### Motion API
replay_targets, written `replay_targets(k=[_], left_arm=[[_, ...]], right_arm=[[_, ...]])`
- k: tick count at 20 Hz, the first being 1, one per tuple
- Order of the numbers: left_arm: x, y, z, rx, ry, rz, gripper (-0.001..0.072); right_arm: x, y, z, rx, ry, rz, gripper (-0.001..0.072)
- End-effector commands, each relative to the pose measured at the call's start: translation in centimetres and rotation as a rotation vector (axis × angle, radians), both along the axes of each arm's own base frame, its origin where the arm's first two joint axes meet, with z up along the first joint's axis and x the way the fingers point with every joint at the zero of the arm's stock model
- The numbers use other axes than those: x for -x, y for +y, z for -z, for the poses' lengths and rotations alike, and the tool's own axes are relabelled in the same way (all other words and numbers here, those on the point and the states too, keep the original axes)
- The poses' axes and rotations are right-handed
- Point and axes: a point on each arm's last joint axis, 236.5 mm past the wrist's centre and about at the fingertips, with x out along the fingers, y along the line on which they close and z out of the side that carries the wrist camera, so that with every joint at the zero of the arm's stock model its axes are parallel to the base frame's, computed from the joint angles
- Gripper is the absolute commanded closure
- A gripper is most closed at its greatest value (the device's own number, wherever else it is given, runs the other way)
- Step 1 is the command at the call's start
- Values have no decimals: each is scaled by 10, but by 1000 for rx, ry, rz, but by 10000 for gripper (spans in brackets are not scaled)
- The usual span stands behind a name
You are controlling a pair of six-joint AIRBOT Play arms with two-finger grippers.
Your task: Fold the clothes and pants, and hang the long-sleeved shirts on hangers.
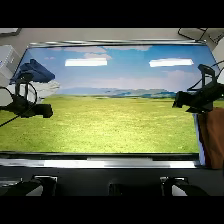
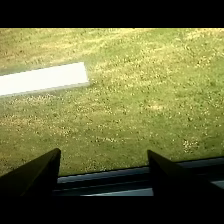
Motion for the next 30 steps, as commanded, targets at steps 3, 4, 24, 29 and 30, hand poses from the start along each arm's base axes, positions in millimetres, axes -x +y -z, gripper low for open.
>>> replay_targets(k=[3,4,24,29,30], left_arm=[[0,0,0,0,-1,0,9],[0,0,0,0,0,0,9],[-119,-19,-83,91,-623,8,4],[-170,-11,-157,107,-1015,-4,5],[-183,12,-158,99,-1036,-58,5]], right_arm=[[0,0,0,0,0,-1,85],[0,0,0,0,0,-1,85],[-68,-8,-23,28,-304,32,86],[-97,-12,-41,50,-451,20,86],[-100,-13,-42,52,-463,21,87]])
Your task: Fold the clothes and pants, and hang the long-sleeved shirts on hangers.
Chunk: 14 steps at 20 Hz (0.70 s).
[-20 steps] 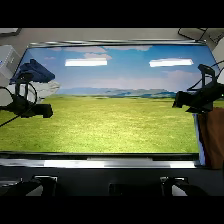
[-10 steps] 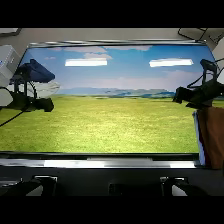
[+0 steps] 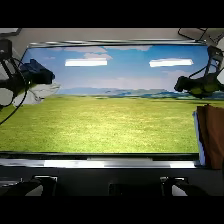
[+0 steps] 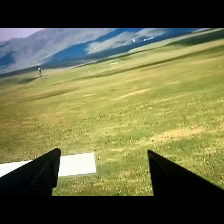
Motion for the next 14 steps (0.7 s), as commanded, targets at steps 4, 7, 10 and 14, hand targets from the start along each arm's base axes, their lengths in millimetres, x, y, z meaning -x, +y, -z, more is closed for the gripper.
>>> replay_targets(k=[4,7,10,14], left_arm=[[-38,185,41,305,82,-525,5],[31,242,140,649,441,-864,0],[72,243,211,823,670,-863,-3],[41,242,240,976,504,-791,-3]], right_arm=[[-15,-2,8,11,-20,-5,87],[-5,0,33,-2,89,-13,87],[2,6,52,-30,166,-22,87],[2,16,58,-76,189,-30,88]])
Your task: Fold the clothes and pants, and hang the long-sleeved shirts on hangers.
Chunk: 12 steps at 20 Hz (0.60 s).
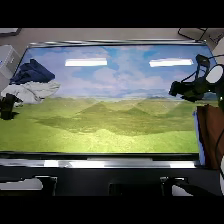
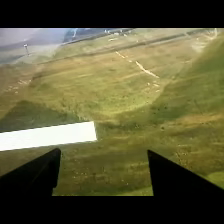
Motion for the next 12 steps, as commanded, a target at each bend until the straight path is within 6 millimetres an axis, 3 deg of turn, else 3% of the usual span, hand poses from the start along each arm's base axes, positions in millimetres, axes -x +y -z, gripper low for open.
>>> replay_targets(k=[1,5,8,9,10,11,12], left_arm=[[-21,1,24,103,-153,-61,-3],[-70,-2,21,40,-351,-6,-1],[-84,7,23,2,-385,-81,8],[-86,5,23,8,-386,-90,221],[-87,-3,19,37,-390,-77,617],[-90,-12,8,43,-407,-43,673],[-95,-24,-11,23,-438,18,678]], right_arm=[[3,12,6,-53,31,-9,89],[9,25,7,-105,59,-19,89],[22,37,8,-160,117,-23,89],[27,41,8,-176,138,-30,89],[31,44,7,-188,151,-36,89],[33,45,6,-190,154,-38,89],[33,45,3,-188,143,-39,90]])
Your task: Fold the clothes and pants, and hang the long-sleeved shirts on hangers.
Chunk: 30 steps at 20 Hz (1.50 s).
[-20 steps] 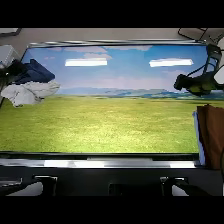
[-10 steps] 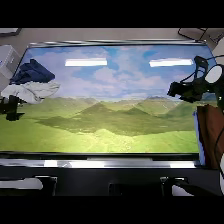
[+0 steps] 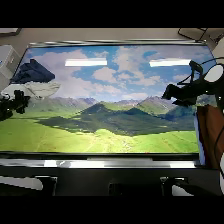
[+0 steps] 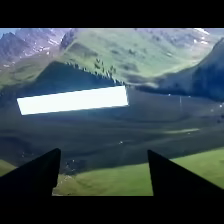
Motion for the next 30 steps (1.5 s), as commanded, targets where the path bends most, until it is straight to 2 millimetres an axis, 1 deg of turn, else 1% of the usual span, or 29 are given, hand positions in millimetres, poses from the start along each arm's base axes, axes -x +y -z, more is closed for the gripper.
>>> replay_targets(k=[1,2,3,4,5,6,7,8,9,10,11,12,13,14,15,17,18,19,20,21,22,23,24,25,26,27,28,29,30], left_arm=[[-16,-36,-57,-115,-119,153,678],[-19,-64,-96,-237,-192,278,679],[-15,-102,-147,-362,-289,407,679],[-5,-140,-197,-452,-388,487,680],[11,-177,-247,-522,-491,541,680],[34,-215,-295,-585,-592,589,680],[61,-250,-334,-646,-683,637,680],[86,-279,-360,-683,-759,675,679],[110,-307,-378,-690,-828,712,679],[134,-335,-388,-660,-883,755,679],[151,-358,-388,-598,-906,794,679],[165,-382,-379,-513,-905,832,679],[174,-403,-365,-434,-885,864,679],[179,-424,-344,-362,-851,881,680],[182,-443,-319,-301,-806,883,679],[188,-479,-254,-232,-688,888,679],[191,-495,-214,-220,-612,896,680],[196,-511,-166,-177,-491,914,680],[204,-526,-123,-107,-353,936,679],[216,-540,-81,-54,-209,987,679],[227,-552,-52,-42,-110,1059,677],[239,-563,-30,-22,-24,1141,561],[246,-571,-22,14,39,1210,141],[248,-573,-25,47,73,1270,-1],[245,-568,-36,36,49,1370,0],[236,-554,-48,19,31,1417,0],[222,-530,-60,3,34,1427,0],[210,-503,-71,-11,40,1423,0],[202,-472,-82,-19,54,1411,0]], right_arm=[[6,7,-8,-25,0,-7,90],[3,6,-15,-23,-33,-1,90],[0,6,-23,-21,-67,3,90],[0,7,-33,-23,-102,7,90],[0,7,-42,-23,-131,9,90],[2,7,-54,-21,-164,10,90],[4,7,-64,-18,-194,10,90],[8,8,-75,-16,-222,10,90],[12,8,-84,-14,-246,10,90],[16,8,-94,-11,-272,9,90],[20,9,-102,-9,-294,9,90],[24,9,-111,-7,-317,8,90],[27,9,-118,-5,-336,8,90],[31,9,-124,0,-355,8,90],[34,8,-129,4,-367,8,90],[39,7,-133,14,-376,8,90],[41,7,-132,17,-368,6,91],[42,5,-130,26,-357,4,95],[43,0,-128,50,-351,2,110],[45,-4,-126,69,-343,5,110],[46,-7,-124,82,-329,5,110],[49,-7,-119,85,-305,2,109],[55,-6,-109,82,-252,-9,108],[61,-6,-97,78,-186,-21,104],[68,-5,-83,75,-113,-39,97],[74,-3,-68,70,-46,-72,65],[79,1,-49,59,14,-113,33],[86,5,-28,37,77,-138,27],[94,9,-7,13,141,-151,25]])
